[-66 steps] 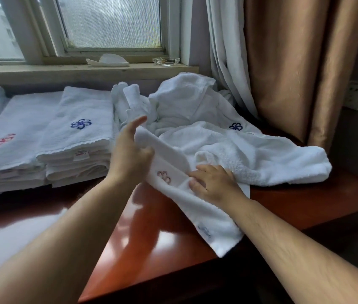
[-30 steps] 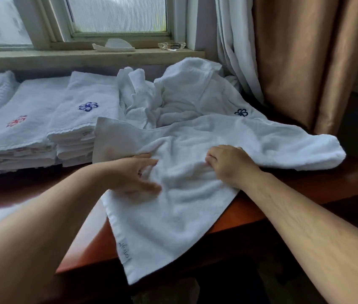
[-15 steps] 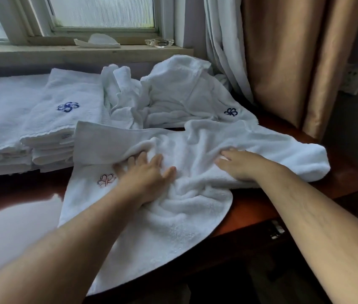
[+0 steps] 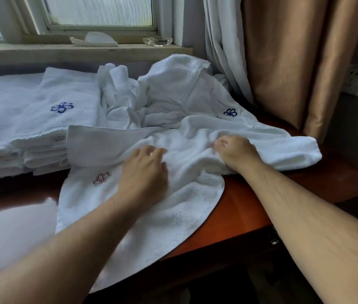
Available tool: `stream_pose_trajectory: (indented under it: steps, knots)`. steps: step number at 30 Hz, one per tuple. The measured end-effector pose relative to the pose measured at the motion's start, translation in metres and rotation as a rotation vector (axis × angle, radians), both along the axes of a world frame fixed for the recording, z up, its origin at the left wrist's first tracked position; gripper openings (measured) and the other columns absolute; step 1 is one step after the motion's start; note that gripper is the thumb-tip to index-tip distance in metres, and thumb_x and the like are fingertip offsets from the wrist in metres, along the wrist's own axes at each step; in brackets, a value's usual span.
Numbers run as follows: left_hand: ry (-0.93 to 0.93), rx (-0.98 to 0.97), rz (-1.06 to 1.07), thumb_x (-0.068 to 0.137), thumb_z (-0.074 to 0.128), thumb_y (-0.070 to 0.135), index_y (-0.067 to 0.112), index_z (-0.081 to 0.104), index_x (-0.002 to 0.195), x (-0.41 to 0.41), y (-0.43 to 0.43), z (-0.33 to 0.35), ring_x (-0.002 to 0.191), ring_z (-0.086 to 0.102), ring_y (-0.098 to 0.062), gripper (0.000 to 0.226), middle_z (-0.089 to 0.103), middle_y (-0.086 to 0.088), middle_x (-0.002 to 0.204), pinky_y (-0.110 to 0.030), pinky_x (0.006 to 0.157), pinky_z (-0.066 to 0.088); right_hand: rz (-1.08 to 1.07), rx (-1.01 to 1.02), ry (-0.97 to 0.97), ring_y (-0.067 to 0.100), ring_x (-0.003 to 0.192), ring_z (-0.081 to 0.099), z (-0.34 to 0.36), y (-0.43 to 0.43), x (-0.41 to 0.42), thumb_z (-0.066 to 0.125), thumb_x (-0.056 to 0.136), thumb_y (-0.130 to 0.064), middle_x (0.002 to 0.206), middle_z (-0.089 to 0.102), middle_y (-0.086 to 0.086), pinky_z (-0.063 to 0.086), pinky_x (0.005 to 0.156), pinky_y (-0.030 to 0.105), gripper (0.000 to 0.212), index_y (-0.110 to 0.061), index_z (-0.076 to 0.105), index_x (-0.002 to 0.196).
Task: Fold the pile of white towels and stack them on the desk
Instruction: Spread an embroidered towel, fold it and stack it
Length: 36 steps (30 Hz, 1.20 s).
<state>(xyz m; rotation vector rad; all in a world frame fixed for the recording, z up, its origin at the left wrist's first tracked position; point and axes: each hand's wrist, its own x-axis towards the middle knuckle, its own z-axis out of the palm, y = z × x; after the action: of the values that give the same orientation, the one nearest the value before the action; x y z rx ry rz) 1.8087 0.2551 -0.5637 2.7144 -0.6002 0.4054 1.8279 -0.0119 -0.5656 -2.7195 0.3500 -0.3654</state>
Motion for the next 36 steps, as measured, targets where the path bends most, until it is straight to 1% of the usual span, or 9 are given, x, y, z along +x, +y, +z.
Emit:
stream_pose_trajectory:
  steps: [5,9,12,14,17,20,26,31,36]
  knots:
    - [-0.023,-0.181,-0.341,0.096,0.056,0.042,0.032,0.063,0.104,-0.029,-0.057,0.014,0.097,0.046,-0.007,0.015,0.052,0.011,0.107,-0.027,0.074,0.038,0.078,0.02,-0.511,0.024,0.084,0.054,0.001,-0.023,-0.056,0.055,0.095,-0.035,0.08,0.06,0.001,0.038,0.07,0.03,0.029,-0.017,0.059,0.073]
    - [-0.146,-0.162,-0.579,0.093,0.06,0.04,0.026,0.065,0.09,-0.043,-0.088,0.015,0.076,0.046,-0.005,0.015,0.06,0.011,0.089,-0.03,0.061,0.048,0.12,-0.089,-0.456,0.018,0.045,0.04,-0.001,-0.05,-0.106,0.047,0.089,-0.047,0.044,0.035,-0.002,0.026,0.046,0.028,0.052,-0.014,0.036,0.051]
    - [-0.06,-0.06,-0.481,0.095,0.056,0.041,0.026,0.066,0.107,-0.037,-0.101,0.004,0.107,0.054,-0.015,0.022,0.06,0.007,0.11,-0.031,0.083,0.048,0.073,-0.085,-0.273,0.017,0.058,0.054,-0.01,-0.069,-0.111,0.048,0.086,-0.047,0.054,0.052,-0.006,0.037,0.053,0.031,0.041,-0.02,0.047,0.055]
    - [-0.005,0.036,-0.395,0.093,0.054,0.049,0.028,0.057,0.128,-0.03,-0.104,-0.003,0.128,0.041,-0.019,0.042,0.051,0.004,0.133,-0.033,0.1,0.038,0.037,-0.058,-0.222,0.017,0.091,0.062,-0.011,-0.073,-0.108,0.06,0.087,-0.036,0.088,0.065,-0.01,0.047,0.076,0.031,0.014,-0.025,0.067,0.082]
    - [0.125,0.052,-0.26,0.091,0.049,0.061,0.026,0.036,0.147,-0.026,-0.1,-0.012,0.142,0.021,-0.026,0.068,0.026,-0.002,0.156,-0.042,0.114,0.028,0.047,-0.126,-0.099,0.019,0.128,0.045,-0.012,-0.074,-0.096,0.07,0.086,-0.038,0.135,0.055,-0.005,0.038,0.11,0.036,0.048,-0.025,0.062,0.131]
    - [0.106,0.031,-0.141,0.093,0.049,0.06,0.02,0.04,0.143,-0.019,-0.096,-0.015,0.132,0.031,-0.029,0.064,0.035,-0.007,0.149,-0.04,0.11,0.033,0.076,-0.163,-0.043,0.021,0.139,0.032,-0.006,-0.067,-0.08,0.065,0.087,-0.056,0.149,0.044,-0.007,0.029,0.118,0.045,0.063,-0.034,0.053,0.144]
    - [0.112,-0.044,-0.204,0.1,0.053,0.033,0.02,0.066,0.117,0.009,-0.08,-0.004,0.106,0.057,-0.02,0.025,0.057,0.001,0.118,-0.033,0.085,0.048,0.034,-0.283,-0.002,0.024,0.134,0.031,-0.002,-0.055,-0.045,0.057,0.092,-0.061,0.141,0.043,-0.003,0.029,0.112,0.045,0.053,-0.043,0.052,0.142]
    - [0.19,-0.188,-0.245,0.104,0.047,0.033,0.02,0.067,0.091,0.018,-0.069,-0.008,0.087,0.06,-0.019,0.027,0.068,0.003,0.091,-0.031,0.074,0.041,0.104,-0.319,-0.145,0.02,0.125,0.042,-0.001,-0.054,-0.032,0.059,0.098,-0.043,0.123,0.057,-0.007,0.024,0.108,0.039,0.02,-0.033,0.073,0.106]
    - [0.157,-0.255,-0.238,0.105,0.04,0.032,0.013,0.057,0.079,0.018,-0.066,-0.011,0.073,0.055,-0.021,0.037,0.062,0.0,0.075,-0.035,0.068,0.037,0.158,-0.194,-0.099,0.019,0.101,0.055,-0.001,-0.045,-0.037,0.047,0.104,-0.028,0.096,0.059,-0.01,0.032,0.102,0.037,0.02,-0.024,0.057,0.087]
